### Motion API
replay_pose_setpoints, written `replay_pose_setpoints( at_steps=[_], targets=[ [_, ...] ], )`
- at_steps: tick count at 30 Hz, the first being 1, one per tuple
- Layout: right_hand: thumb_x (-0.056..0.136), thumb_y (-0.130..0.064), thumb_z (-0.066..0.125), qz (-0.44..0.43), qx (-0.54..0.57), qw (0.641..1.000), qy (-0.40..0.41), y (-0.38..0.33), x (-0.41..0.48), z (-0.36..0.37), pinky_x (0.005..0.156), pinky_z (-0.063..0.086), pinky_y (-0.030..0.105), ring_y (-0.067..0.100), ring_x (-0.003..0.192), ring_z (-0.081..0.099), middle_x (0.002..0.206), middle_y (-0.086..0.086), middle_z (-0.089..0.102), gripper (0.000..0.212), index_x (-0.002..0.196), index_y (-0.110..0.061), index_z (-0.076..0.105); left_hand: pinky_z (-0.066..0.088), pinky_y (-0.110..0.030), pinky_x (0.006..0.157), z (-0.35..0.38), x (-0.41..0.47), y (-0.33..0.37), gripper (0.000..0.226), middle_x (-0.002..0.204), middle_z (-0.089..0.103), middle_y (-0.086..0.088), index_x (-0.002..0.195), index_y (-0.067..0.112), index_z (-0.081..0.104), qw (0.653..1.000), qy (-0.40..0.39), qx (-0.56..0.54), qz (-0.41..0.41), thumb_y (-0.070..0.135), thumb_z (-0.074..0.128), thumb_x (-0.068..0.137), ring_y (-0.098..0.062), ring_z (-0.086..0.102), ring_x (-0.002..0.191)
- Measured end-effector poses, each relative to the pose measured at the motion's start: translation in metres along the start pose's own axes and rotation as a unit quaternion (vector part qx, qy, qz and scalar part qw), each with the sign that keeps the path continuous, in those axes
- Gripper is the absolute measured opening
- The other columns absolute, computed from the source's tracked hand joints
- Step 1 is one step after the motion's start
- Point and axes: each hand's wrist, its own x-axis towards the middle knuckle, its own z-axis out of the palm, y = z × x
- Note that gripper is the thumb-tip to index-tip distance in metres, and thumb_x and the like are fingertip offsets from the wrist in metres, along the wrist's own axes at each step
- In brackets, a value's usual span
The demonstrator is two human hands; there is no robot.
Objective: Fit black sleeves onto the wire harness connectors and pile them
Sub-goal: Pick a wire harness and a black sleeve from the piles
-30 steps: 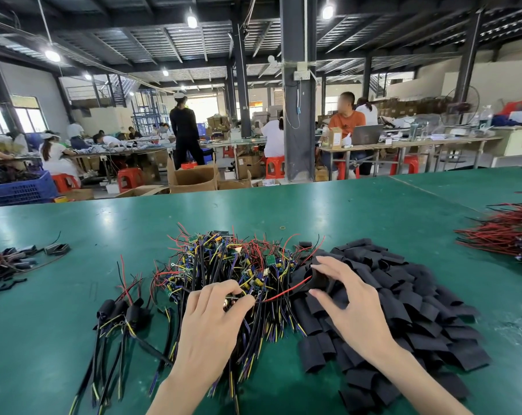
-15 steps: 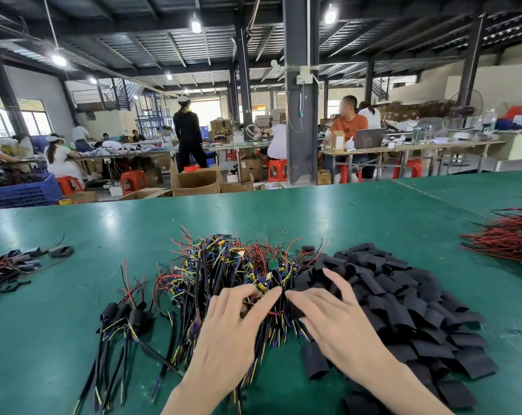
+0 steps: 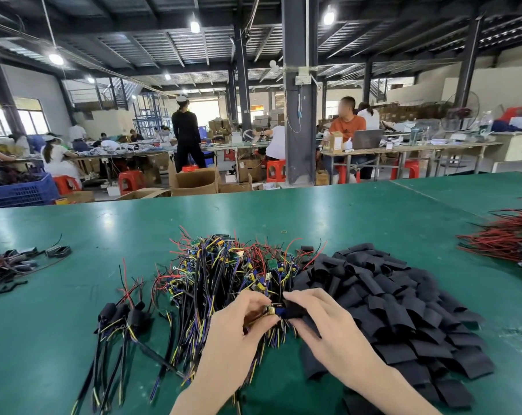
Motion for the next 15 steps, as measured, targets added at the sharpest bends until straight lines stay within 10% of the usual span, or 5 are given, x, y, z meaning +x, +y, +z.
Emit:
replay_pose_setpoints(
  at_steps=[5, 10, 15],
  targets=[
    [0.081, -0.01, 0.067, -0.053, -0.038, 0.998, -0.014, -0.0003, 0.0007, -0.001, 0.073, 0.049, 0.022, 0.009, 0.099, 0.055, 0.106, -0.007, 0.055, 0.041, 0.119, -0.016, 0.052, 0.041, -0.004, 0.075, -0.0021, 0.0008, 0.0, 0.022, 0.084, 0.068, 0.023, 0.091, 0.027, 0.065, 0.999, 0.011, -0.024, -0.039, 0.01, 0.074, 0.079, 0.005, 0.062, 0.085],
    [0.083, -0.014, 0.067, 0.077, 0.137, 0.985, -0.07, 0.0018, -0.0005, -0.0067, 0.089, 0.049, 0.025, -0.006, 0.102, 0.058, 0.111, -0.021, 0.061, 0.031, 0.095, -0.04, 0.053, 0.041, -0.004, 0.076, -0.0028, 0.0004, 0.0015, 0.028, 0.087, 0.069, 0.023, 0.089, 0.031, 0.066, 0.998, -0.038, -0.027, -0.038, 0.005, 0.072, 0.079, 0.006, 0.063, 0.086],
    [0.08, -0.011, 0.068, 0.045, 0.126, 0.99, -0.034, 0.0029, 0.0014, -0.0065, 0.085, 0.046, 0.018, -0.005, 0.109, 0.055, 0.107, -0.012, 0.064, 0.024, 0.078, -0.029, 0.052, 0.055, -0.024, 0.073, 0.001, 0.0013, -0.0015, 0.029, 0.088, 0.066, -0.003, 0.093, 0.02, 0.073, 0.996, -0.014, -0.075, -0.046, -0.005, 0.067, 0.081, -0.013, 0.069, 0.071]
  ],
)
